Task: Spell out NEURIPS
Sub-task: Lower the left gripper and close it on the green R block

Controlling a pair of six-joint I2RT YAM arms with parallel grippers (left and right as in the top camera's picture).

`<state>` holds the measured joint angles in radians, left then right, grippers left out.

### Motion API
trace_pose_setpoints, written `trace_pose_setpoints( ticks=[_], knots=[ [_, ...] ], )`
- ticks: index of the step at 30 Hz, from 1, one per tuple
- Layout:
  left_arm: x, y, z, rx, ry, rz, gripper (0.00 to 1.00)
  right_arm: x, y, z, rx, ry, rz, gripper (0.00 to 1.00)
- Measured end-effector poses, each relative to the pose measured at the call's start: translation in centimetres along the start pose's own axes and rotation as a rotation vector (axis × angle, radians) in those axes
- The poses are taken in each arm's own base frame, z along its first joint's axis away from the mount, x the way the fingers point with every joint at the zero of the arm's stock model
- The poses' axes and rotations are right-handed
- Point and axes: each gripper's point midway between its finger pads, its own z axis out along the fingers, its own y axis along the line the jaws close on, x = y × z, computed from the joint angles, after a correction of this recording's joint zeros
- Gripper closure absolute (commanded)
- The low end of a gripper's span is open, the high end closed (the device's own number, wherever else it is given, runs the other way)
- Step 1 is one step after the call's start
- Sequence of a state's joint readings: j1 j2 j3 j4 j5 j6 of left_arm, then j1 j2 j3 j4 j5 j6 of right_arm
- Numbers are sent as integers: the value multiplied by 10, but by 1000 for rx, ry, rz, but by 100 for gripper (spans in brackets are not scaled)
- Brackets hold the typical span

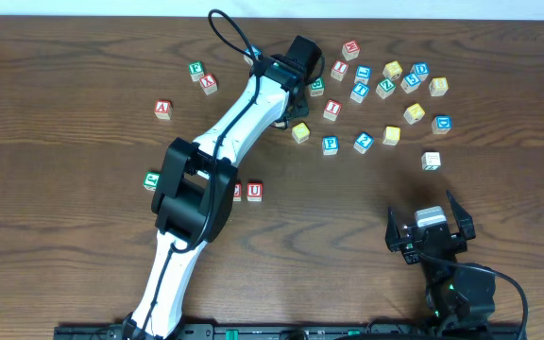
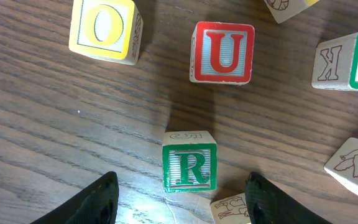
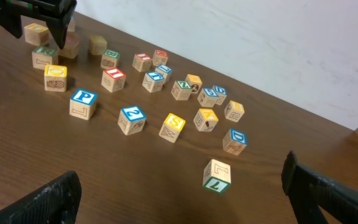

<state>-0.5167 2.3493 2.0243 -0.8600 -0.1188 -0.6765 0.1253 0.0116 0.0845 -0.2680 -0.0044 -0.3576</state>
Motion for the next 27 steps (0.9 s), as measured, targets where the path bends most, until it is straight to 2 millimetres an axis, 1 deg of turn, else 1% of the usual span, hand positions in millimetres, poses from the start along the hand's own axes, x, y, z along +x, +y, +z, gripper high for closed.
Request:
trace_pose_setpoints(
  ticks=[3, 10, 19, 20, 23, 24, 27],
  knots=[
    [2, 0, 3, -4, 6, 2, 36, 0, 0, 0, 0, 0, 0, 1],
    [11, 3, 22, -25, 40, 8, 36, 0, 0, 0, 0, 0, 0, 1],
    [11, 3, 23, -24, 38, 9, 36, 0, 0, 0, 0, 0, 0, 1],
    [11, 3, 23, -23, 37, 8, 37, 0, 0, 0, 0, 0, 0, 1],
    [11, 2, 23, -22, 36, 12, 49, 0, 0, 0, 0, 0, 0, 1],
    [10, 2, 23, -21, 36, 14, 50, 0, 0, 0, 0, 0, 0, 1],
    [10, 2, 23, -21, 36, 15, 51, 0, 0, 0, 0, 0, 0, 1]
  ],
)
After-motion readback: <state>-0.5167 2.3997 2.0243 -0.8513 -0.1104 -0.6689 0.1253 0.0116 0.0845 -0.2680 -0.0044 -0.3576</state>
